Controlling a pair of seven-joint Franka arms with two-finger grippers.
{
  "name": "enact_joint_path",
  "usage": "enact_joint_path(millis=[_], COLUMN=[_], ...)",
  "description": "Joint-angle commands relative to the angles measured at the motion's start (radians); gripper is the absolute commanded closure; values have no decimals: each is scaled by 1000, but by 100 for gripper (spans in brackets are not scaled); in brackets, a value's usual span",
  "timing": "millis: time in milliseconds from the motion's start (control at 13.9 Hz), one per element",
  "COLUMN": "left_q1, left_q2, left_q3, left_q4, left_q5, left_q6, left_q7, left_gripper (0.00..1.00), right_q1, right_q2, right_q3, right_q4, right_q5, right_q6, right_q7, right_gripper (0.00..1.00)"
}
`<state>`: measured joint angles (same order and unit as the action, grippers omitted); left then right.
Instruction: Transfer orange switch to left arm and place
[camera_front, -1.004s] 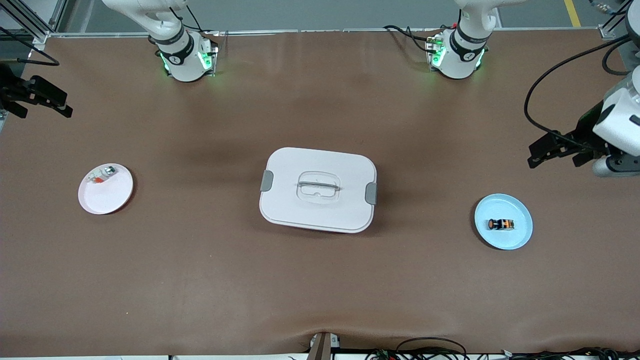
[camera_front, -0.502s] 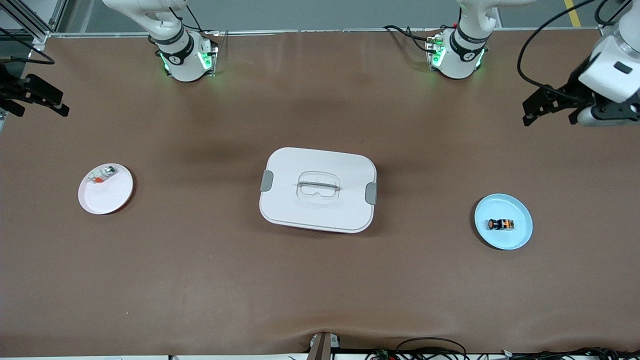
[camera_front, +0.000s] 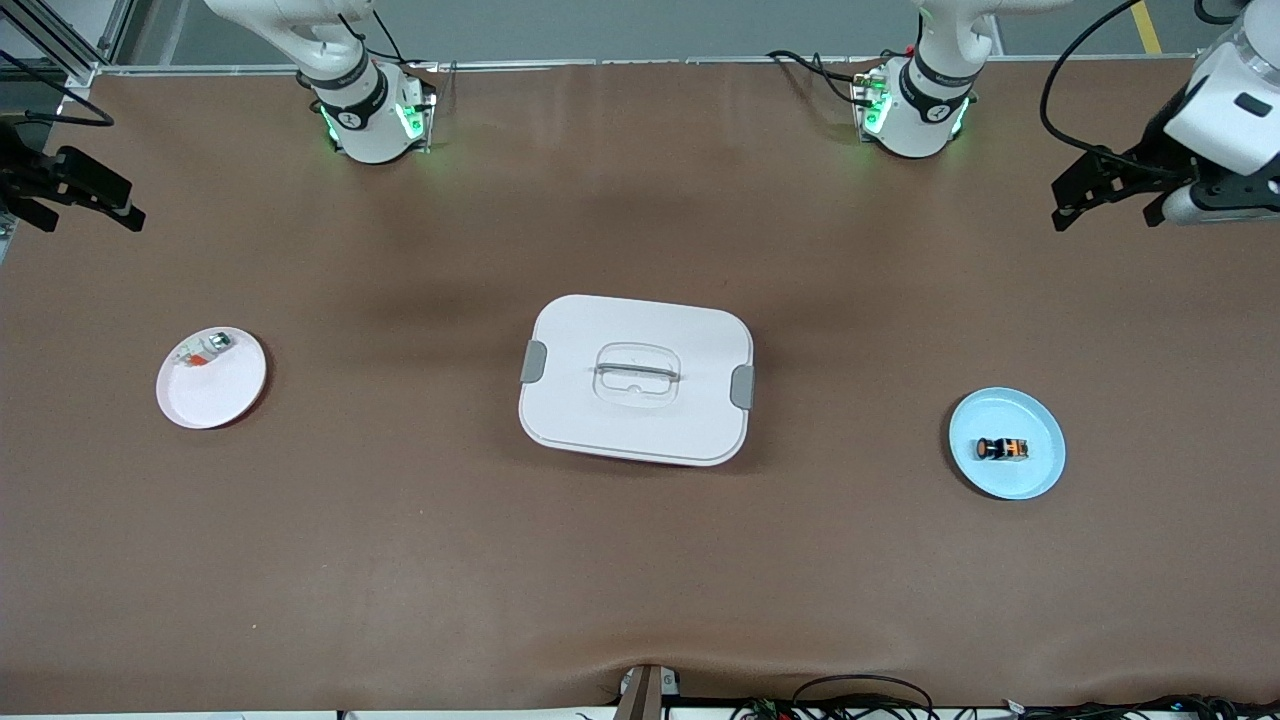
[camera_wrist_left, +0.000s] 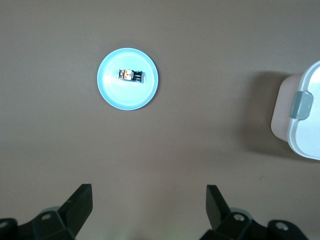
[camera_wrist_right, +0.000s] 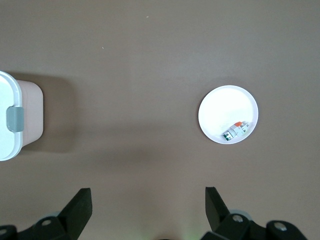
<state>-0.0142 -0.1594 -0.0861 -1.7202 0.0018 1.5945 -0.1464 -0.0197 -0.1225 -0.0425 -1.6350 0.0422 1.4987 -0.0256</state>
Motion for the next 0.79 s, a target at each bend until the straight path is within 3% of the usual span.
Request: enact_joint_path(millis=[0, 717], left_q1=[11, 13], left_q2=[44, 57], left_q3=[2, 6], left_q4=[68, 79], left_q5=[0, 17], left_q6=[-47, -57], left_q7=[11, 11], left_gripper=[0, 0], right_q1=[-14, -14], right_q2=[-26, -25], right_q3=[10, 13], right_q4=[-25, -29], right_q5=[18, 18], right_q6=[9, 3], right_q7=[15, 15], right_gripper=[0, 0])
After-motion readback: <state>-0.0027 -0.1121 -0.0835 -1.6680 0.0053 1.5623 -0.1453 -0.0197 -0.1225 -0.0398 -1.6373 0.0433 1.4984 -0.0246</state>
